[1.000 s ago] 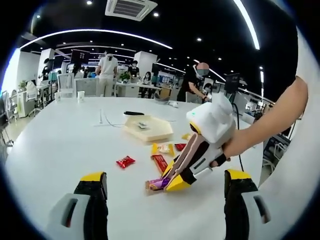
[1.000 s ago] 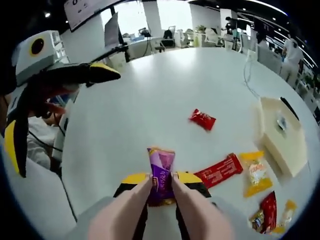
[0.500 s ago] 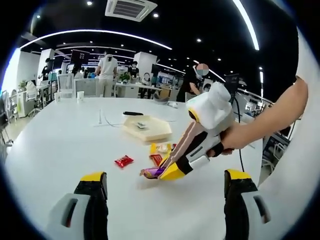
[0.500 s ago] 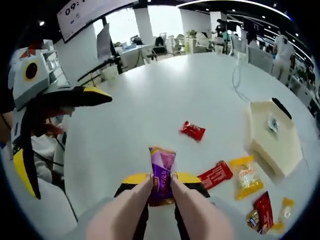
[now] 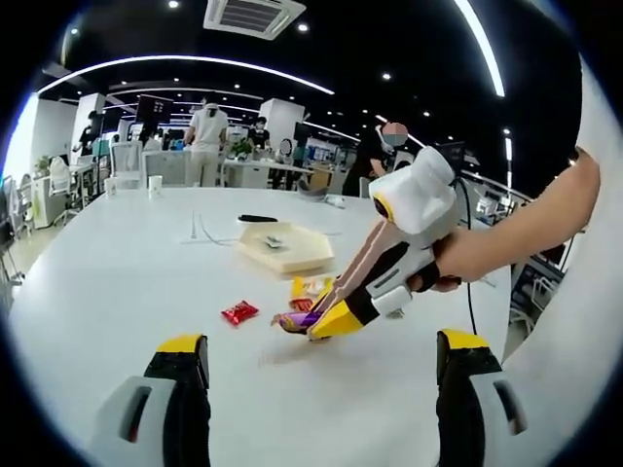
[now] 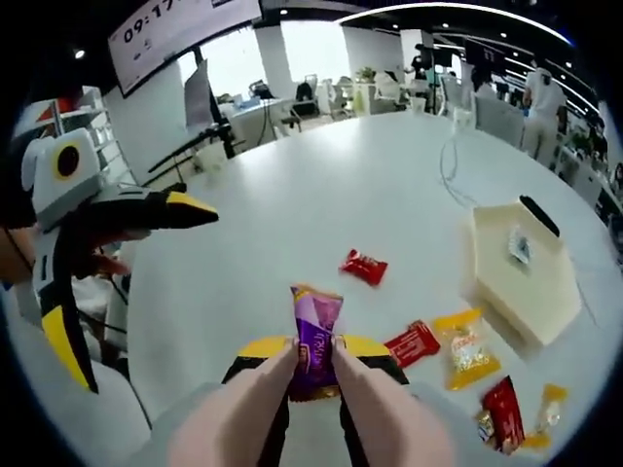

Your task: Place the target food into the container with the food tongs after gripping and lifting it, then release it inside without dropping or visibly crushing the food.

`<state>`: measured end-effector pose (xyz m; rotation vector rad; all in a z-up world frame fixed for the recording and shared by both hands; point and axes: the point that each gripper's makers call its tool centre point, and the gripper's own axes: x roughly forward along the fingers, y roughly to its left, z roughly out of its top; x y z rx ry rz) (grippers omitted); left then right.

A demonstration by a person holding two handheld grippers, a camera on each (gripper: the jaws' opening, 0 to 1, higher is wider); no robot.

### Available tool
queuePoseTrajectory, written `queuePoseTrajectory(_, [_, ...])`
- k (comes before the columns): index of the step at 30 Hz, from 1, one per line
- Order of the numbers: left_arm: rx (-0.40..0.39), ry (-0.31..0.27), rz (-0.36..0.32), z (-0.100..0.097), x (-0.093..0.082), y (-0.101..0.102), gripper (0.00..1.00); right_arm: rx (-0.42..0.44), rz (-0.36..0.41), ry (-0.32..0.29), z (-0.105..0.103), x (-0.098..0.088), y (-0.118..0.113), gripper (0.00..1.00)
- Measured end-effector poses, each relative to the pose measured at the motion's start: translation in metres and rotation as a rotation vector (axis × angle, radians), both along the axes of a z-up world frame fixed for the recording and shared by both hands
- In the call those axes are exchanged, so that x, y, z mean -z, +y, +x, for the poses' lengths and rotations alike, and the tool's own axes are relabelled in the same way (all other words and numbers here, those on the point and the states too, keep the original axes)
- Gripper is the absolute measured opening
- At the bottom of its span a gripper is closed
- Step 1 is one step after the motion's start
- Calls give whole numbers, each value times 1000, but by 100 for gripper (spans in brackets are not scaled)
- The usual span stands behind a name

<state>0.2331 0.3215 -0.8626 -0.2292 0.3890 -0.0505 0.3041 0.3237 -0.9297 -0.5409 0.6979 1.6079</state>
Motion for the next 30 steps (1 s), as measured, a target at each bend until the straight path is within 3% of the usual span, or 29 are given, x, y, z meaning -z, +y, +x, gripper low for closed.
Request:
queuePoseTrajectory(16, [11, -8, 3, 2, 0, 0, 98, 0, 19, -18, -1, -13, 0, 17])
queuePoseTrajectory(30, [20, -8, 8, 5, 3, 1, 98, 21, 50, -50, 15, -24, 2, 18])
